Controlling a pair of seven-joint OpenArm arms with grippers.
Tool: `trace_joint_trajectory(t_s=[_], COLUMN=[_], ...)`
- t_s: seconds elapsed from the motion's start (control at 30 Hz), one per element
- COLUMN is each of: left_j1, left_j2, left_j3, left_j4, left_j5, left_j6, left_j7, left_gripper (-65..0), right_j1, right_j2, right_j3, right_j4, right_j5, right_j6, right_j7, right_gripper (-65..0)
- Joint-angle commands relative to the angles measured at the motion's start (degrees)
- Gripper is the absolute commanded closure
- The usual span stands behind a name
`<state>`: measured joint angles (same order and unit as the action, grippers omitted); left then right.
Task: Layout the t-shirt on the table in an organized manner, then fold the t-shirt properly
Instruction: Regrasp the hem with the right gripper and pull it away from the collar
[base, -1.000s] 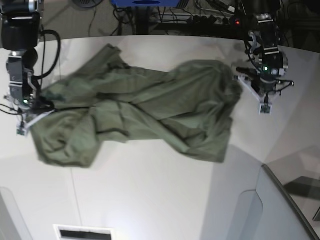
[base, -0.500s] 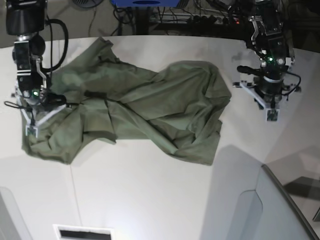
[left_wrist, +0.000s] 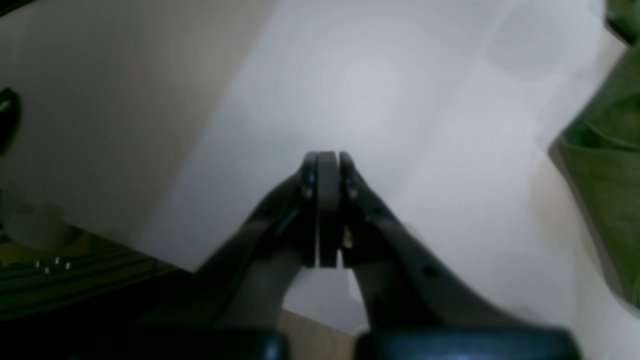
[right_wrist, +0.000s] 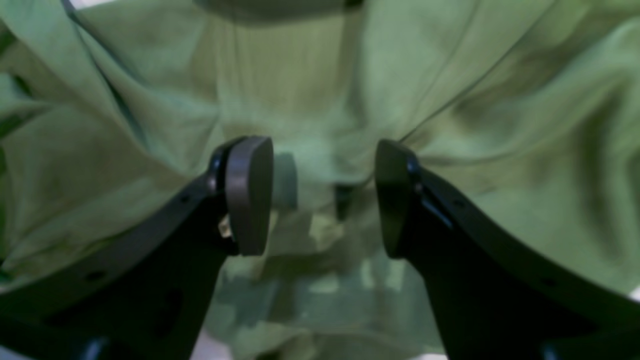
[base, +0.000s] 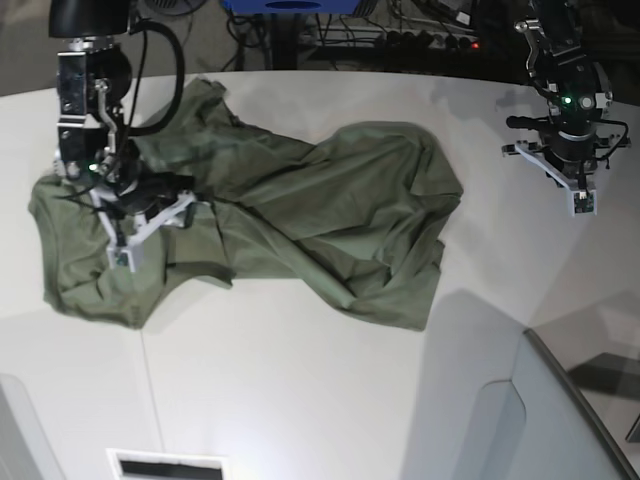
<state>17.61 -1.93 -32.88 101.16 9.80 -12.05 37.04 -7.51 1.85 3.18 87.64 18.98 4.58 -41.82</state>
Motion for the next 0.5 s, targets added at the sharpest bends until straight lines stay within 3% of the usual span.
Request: trace_joint_trajectory(t_s=[0.0,0.47], left_j1=[-0.16,-0.16], left_j2=[-0.57,-0.57], left_j3=[-0.83,-1.89], left_j4=[1.03,1.03], left_j5=[-0.09,-0.09], left_j6=[0.23,0.14], left_j7=[-1.04,-1.04], left_gripper=[0.0,0.0], right_j1=[0.78,-0.27], right_j2=[-0.04,-0.04], right_j3=[0.29,2.67], right_j4=[0.94,-1.26], right_j5=[0.49,0.49], right_j6=[0.3,0.21], right_j7=[0.99,0.99], right_gripper=[-32.0,-32.1])
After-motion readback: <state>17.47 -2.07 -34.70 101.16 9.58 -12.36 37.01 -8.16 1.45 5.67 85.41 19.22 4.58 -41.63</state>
